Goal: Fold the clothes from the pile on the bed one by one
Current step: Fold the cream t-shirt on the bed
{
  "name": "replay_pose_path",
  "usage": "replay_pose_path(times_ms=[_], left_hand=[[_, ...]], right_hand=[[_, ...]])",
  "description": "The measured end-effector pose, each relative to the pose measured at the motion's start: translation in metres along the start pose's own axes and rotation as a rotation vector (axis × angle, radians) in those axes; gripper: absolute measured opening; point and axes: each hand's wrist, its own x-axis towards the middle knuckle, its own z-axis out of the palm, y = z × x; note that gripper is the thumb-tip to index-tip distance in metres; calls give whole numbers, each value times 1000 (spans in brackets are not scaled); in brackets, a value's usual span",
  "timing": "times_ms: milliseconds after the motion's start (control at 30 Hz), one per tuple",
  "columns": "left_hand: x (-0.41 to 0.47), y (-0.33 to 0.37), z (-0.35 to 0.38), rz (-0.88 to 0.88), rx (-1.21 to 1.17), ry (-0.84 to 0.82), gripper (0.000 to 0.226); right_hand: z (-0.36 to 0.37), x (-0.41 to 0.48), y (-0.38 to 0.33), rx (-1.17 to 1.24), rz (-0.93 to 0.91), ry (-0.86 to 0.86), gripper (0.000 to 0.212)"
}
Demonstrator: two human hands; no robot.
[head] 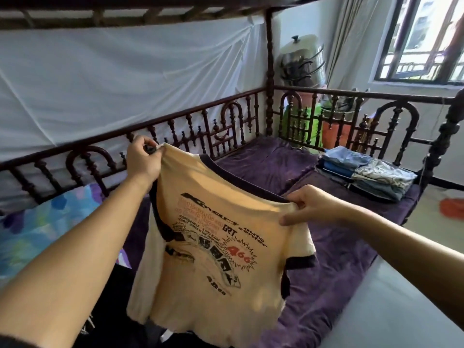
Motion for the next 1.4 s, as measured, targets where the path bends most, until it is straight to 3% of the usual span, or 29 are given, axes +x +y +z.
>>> replay_pose_path(times_ms=[167, 267, 367, 567, 700, 833, 1133, 1400], left_hand=[[-2, -4, 76, -87, 31, -26, 16], [-3, 3, 140, -151, 3, -114, 18], [-3, 6, 215, -174, 59, -216, 26], [-8, 6, 380, -156, 358, -342, 27], [-19, 8, 475, -157, 615, -397, 25], [-41, 10, 549, -116, 723, -445, 25], [-46, 8, 714, -80, 657, -486, 29], [-48, -35, 833, -176, 533, -720, 31]], right_hand=[[1, 3, 64, 61, 34, 176, 24], [-8, 11, 120, 104, 80, 181, 30], [-23, 21, 189, 145, 145, 154, 23], [-68, 54, 330, 158, 274, 111, 16], [-106, 82, 418, 66, 360, 126, 14], [-133, 108, 496, -63, 477, 110, 15], [-173, 168, 628, -141, 732, 107, 21], [-197, 211, 742, -174, 907, 6, 26]])
